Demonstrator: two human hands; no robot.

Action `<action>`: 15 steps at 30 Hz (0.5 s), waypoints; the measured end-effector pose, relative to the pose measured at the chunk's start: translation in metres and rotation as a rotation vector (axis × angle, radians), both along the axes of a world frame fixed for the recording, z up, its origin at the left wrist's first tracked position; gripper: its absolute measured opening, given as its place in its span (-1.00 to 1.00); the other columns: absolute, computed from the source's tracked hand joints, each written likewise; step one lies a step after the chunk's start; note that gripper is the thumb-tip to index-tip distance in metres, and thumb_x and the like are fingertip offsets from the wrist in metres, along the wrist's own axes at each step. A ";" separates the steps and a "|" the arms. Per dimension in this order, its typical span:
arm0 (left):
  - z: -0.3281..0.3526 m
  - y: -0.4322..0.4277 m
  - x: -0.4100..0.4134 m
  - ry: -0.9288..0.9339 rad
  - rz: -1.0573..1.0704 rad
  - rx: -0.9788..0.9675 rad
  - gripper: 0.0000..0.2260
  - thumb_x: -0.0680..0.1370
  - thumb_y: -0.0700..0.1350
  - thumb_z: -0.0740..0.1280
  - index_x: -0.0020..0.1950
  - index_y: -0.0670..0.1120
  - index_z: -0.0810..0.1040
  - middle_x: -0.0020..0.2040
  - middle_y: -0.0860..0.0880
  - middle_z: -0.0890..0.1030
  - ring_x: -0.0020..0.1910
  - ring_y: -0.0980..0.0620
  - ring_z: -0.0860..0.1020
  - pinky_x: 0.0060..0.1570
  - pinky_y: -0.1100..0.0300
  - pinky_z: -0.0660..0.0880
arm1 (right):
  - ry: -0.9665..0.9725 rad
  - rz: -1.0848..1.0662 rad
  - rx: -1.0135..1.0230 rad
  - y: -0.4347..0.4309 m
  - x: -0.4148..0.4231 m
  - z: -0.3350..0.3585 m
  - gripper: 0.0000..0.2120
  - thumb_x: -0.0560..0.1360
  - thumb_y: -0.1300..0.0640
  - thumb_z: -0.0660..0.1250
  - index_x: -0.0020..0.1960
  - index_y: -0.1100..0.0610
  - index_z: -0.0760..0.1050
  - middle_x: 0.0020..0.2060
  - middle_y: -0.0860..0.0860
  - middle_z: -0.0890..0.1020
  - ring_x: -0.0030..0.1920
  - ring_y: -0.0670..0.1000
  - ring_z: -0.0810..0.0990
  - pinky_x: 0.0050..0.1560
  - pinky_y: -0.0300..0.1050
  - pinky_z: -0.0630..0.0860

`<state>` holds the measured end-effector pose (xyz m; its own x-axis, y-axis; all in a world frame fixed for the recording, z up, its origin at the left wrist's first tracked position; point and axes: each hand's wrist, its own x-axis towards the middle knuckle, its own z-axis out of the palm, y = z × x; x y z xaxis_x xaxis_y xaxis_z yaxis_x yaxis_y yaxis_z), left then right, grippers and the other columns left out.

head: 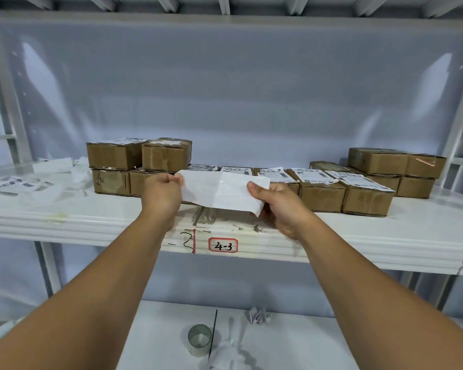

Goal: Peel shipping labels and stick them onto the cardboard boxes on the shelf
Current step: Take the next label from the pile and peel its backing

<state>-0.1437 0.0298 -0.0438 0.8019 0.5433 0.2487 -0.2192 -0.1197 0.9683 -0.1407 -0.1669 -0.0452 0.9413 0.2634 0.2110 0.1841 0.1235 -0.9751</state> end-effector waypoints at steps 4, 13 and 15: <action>-0.002 0.014 -0.001 0.008 0.002 0.074 -0.70 0.59 -0.08 0.25 -0.35 -0.09 0.45 -0.37 -0.06 0.34 -0.32 -0.05 0.27 -0.21 0.15 0.27 | -0.009 0.012 -0.096 0.001 -0.004 0.001 -0.81 0.55 0.13 0.30 -0.22 0.16 0.51 -0.47 -0.03 0.60 -0.50 -0.10 0.53 -0.46 -0.32 0.45; 0.003 0.023 0.003 0.001 0.041 0.202 -0.70 0.60 -0.08 0.25 -0.34 -0.09 0.45 -0.33 -0.05 0.43 -0.33 -0.01 0.35 -0.14 0.17 0.29 | -0.042 -0.017 -0.210 0.002 -0.004 0.002 -0.79 0.55 0.08 0.29 -0.23 0.13 0.43 -0.57 -0.05 0.51 -0.58 -0.10 0.40 -0.50 -0.32 0.33; 0.000 0.030 0.005 0.016 0.072 0.220 -0.71 0.59 -0.07 0.25 -0.34 -0.06 0.46 -0.33 -0.04 0.44 -0.29 -0.03 0.37 -0.15 0.18 0.31 | -0.040 -0.015 -0.211 0.001 -0.005 0.002 -0.78 0.55 0.09 0.28 -0.24 0.14 0.43 -0.57 -0.05 0.50 -0.59 -0.10 0.40 -0.50 -0.32 0.34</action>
<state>-0.1389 0.0594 -0.0438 0.7678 0.5330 0.3554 -0.1875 -0.3436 0.9202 -0.1460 -0.1656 -0.0429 0.9373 0.2918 0.1905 0.2239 -0.0852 -0.9709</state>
